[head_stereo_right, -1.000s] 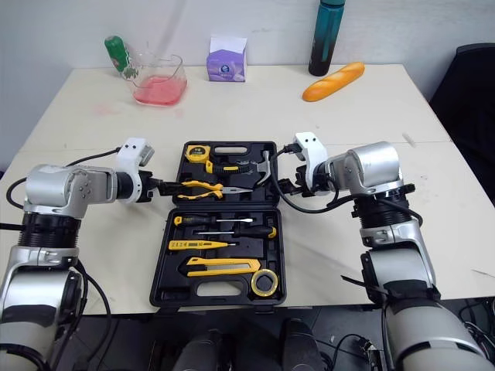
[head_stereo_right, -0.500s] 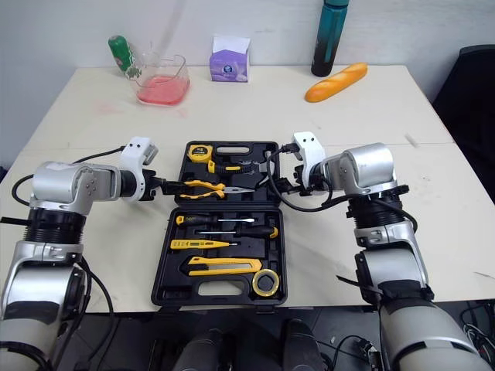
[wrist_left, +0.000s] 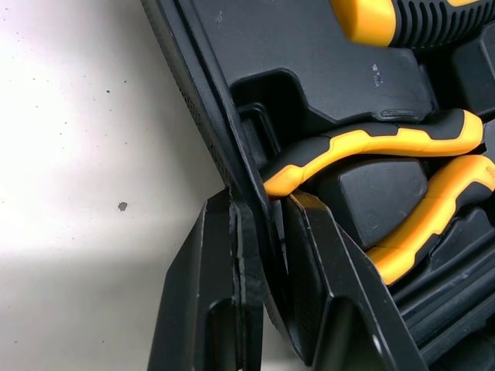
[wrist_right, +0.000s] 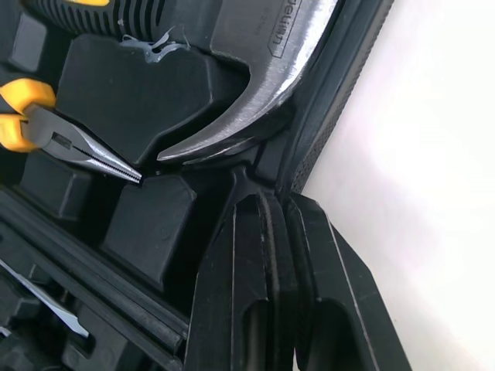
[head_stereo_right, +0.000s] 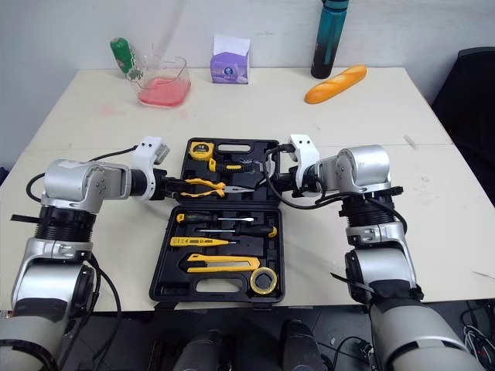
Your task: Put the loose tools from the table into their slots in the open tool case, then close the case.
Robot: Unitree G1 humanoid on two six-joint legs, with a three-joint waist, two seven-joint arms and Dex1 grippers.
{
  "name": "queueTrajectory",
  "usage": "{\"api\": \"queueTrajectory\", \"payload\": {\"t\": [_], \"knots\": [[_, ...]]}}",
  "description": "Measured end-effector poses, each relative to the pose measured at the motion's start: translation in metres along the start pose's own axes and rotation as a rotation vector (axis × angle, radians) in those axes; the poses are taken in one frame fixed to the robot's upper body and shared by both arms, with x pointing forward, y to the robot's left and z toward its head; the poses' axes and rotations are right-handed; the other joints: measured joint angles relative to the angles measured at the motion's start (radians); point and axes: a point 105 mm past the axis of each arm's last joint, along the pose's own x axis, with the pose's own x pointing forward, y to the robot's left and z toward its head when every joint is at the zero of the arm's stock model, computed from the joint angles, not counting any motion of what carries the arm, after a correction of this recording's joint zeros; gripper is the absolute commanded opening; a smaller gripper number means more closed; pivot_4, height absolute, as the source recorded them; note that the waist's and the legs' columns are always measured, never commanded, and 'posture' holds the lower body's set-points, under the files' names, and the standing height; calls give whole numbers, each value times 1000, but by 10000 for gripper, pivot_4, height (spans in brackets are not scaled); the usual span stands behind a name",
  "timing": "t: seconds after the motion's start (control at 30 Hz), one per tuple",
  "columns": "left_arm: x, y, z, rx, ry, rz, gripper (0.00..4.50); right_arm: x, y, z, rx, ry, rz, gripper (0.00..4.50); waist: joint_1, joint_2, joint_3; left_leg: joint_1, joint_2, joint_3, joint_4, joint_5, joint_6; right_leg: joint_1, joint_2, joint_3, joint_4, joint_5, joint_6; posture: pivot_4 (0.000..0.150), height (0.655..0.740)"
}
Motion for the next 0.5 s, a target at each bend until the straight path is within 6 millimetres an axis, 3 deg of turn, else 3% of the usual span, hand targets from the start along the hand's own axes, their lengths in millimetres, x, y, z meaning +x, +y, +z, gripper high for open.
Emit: {"api": "queueTrajectory", "payload": {"t": [0.13, 0.3, 0.5], "knots": [[2, 0, 2, -41, -39, 0, 1950, 1, -1, 3, 51, -41, 1, 0, 1, 0, 0, 0, 0, 0, 0, 0, 0, 0, -1, 0, 0, 0, 0, 1500, 7400], [1, 5, 11, 37, -178, 32, 1753, 5, -3, 12, 5, -239, 33, 0, -2, 0, 0, -3, -1, 0, -1, 0, 0, -3, 0, 0, 0, 0, 0, 1500, 7400], [-4, 2, 23, 146, -432, 47, 1146, -6, -8, 14, -337, -502, 0, 0, -1, 0, 0, -11, -3, 3, -1, 0, -1, -13, 1, 0, -1, 0, 0, 1500, 7400]]}}
